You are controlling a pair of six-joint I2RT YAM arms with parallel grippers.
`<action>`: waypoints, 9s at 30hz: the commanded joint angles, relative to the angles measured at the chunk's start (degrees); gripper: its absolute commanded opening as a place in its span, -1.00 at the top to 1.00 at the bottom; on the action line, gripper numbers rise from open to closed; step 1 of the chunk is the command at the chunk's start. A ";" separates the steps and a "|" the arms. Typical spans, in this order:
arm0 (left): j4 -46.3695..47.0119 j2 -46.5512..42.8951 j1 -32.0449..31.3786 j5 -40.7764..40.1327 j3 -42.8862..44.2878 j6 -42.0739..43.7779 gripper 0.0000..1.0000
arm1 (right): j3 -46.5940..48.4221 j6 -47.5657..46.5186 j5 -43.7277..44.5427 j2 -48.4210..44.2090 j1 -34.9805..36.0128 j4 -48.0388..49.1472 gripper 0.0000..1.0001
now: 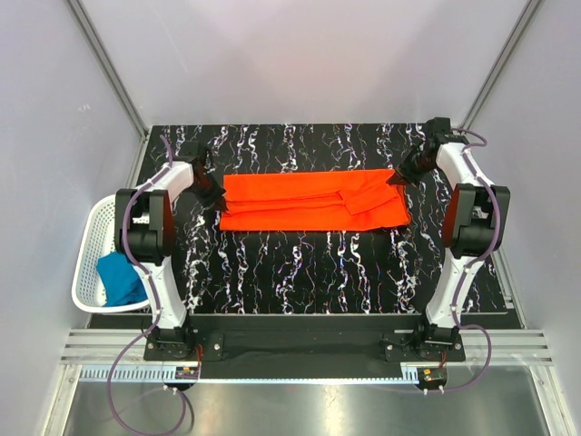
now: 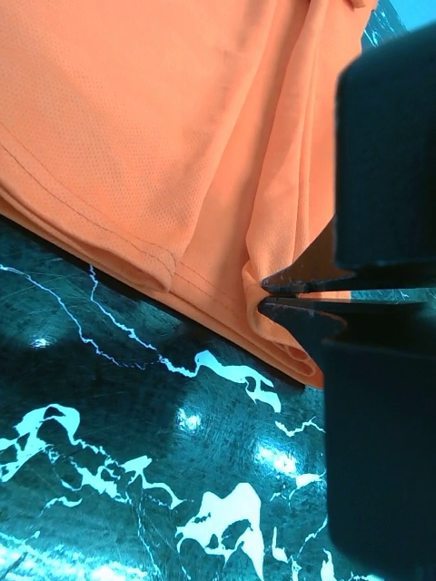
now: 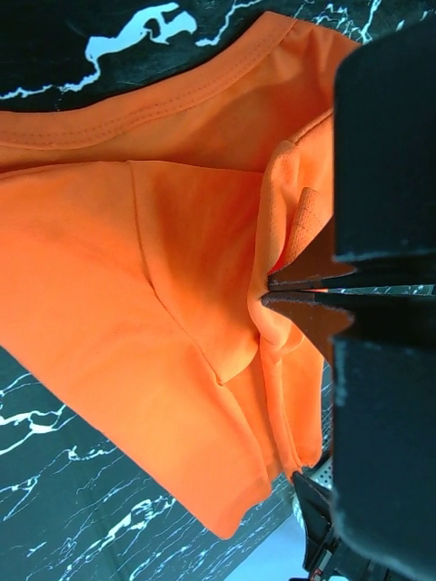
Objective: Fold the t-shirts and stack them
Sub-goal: Fold the tshirt
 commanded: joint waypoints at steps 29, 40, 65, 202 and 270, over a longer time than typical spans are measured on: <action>0.01 2.22 0.57 1.09 5.52 1.19 0.88 | 9.54 -1.27 -3.61 7.40 -0.92 0.06 0.89; -0.16 -7.97 0.48 -6.30 6.84 4.96 0.02 | 10.41 -1.70 -3.70 8.37 -1.00 -0.47 0.65; 3.00 -0.86 -0.93 3.64 0.25 7.95 0.51 | 2.16 -8.29 4.38 -2.87 -1.18 -5.74 -0.05; 2.82 -9.46 -11.55 3.55 -22.33 13.15 0.42 | -11.02 -3.38 12.29 -16.15 9.37 -6.18 -0.54; 22.51 -0.15 -44.08 27.47 -11.53 7.60 -0.67 | 58.22 -17.09 21.88 42.03 23.25 -6.10 -0.99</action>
